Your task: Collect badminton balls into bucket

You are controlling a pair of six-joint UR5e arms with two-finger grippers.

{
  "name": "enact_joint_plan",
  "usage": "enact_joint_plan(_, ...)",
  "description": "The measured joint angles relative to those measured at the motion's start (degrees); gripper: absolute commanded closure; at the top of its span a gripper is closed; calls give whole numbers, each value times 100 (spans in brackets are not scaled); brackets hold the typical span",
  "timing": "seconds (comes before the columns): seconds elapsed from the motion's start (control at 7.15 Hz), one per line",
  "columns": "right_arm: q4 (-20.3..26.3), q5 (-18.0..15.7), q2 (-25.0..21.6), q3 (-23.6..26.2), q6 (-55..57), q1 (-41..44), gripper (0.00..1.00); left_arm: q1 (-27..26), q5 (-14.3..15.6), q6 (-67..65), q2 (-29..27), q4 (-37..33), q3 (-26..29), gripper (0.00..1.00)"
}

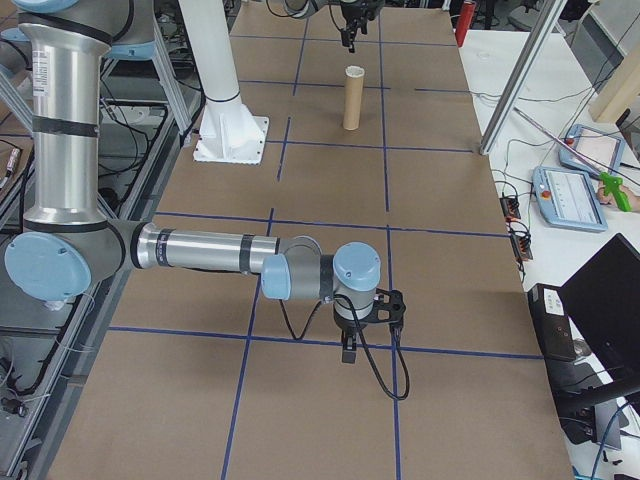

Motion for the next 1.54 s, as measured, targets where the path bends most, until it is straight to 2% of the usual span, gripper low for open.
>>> enact_joint_plan(0.14, 0, 0, 0, 0, -2, 0, 0, -471, -328, 639, 250, -263, -39, 0)
enact_joint_plan(0.28, 0, 0, 0, 0, -1, 0, 0, -1021, -791, 1239, 679, -697, -56, 0)
enact_joint_plan(0.56, 0, 0, 0, 0, 1, 0, 0, -1956, -1666, 2093, 1795, -1810, 8, 0)
enact_joint_plan(0.84, 0, 0, 0, 0, 1, 0, 0, -2764, -2292, 2829, 2726, -2882, 417, 0)
enact_joint_plan(1.12, 0, 0, 0, 0, 2, 0, 0, -3409, -3006, 3679, 3212, -3408, 1246, 0)
enact_joint_plan(1.26, 0, 0, 0, 0, 2, 0, 0, -3607, -3249, 3862, 3494, -3529, 1592, 0)
enact_joint_plan(1.54, 0, 0, 0, 0, 2, 0, 0, -4007, -3376, 3956, 4418, -4120, 2001, 0)
